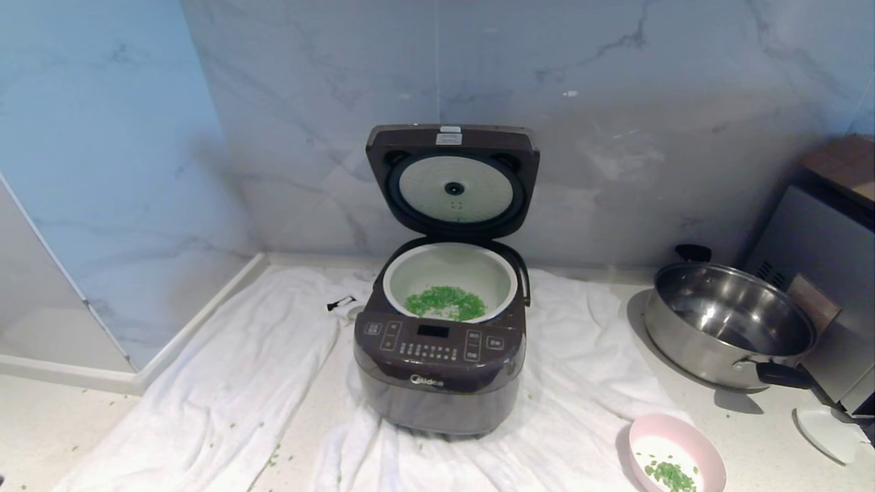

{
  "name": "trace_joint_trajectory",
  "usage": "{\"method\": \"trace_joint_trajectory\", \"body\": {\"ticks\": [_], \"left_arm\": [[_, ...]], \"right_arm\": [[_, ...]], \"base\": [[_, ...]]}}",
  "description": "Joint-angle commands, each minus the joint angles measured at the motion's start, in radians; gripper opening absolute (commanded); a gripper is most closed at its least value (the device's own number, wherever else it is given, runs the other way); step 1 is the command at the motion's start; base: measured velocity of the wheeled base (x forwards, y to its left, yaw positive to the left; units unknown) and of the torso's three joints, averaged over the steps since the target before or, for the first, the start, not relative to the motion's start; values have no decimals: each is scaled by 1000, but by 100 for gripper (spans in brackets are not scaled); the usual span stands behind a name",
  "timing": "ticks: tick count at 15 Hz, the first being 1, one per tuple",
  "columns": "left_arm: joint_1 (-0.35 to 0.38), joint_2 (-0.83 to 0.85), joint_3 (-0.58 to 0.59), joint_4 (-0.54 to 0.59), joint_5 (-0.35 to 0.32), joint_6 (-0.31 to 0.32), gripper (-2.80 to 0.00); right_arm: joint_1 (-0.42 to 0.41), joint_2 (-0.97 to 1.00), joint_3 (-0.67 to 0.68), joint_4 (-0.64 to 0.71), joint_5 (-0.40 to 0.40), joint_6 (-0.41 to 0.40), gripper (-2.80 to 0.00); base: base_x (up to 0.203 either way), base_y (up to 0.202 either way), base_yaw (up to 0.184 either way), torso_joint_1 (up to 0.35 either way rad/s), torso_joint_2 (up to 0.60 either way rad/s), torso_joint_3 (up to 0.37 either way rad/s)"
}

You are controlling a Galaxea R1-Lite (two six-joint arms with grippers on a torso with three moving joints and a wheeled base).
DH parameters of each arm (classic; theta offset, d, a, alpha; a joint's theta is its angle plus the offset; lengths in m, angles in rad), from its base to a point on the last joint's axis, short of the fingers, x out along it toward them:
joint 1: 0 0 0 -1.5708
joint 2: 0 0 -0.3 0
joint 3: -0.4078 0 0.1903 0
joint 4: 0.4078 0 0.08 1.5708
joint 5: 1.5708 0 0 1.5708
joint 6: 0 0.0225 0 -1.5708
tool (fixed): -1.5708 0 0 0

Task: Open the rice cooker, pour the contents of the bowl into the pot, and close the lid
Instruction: Pick up the bowl on the table

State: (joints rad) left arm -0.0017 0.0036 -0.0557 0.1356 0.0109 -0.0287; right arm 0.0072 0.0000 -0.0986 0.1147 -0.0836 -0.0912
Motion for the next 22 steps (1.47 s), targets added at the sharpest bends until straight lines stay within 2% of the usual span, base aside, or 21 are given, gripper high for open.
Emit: {"method": "trace_joint_trajectory", "body": {"ticks": [1, 4, 6, 8, 10, 22], "left_arm": [[0, 1, -1, 1, 0, 0, -280], [0, 1, 0, 1, 1, 0, -280], [0, 1, 0, 1, 0, 0, -280], [0, 1, 0, 1, 0, 0, -280], [0, 1, -1, 1, 0, 0, -280], [0, 31, -1, 1, 0, 0, -280]], "right_arm": [[0, 0, 37, -37, -1, -4, -280], [0, 0, 45, -57, -3, -6, -280], [0, 0, 81, -165, 22, -16, -280], [0, 0, 98, -134, 84, 35, -280], [0, 1, 90, -86, 83, 98, -280], [-3, 5, 86, -79, 81, 91, -280]], "base": [[0, 0, 0, 0, 0, 0], [0, 0, 0, 0, 0, 0], [0, 0, 0, 0, 0, 0], [0, 0, 0, 0, 0, 0], [0, 0, 0, 0, 0, 0], [0, 0, 0, 0, 0, 0]]}}
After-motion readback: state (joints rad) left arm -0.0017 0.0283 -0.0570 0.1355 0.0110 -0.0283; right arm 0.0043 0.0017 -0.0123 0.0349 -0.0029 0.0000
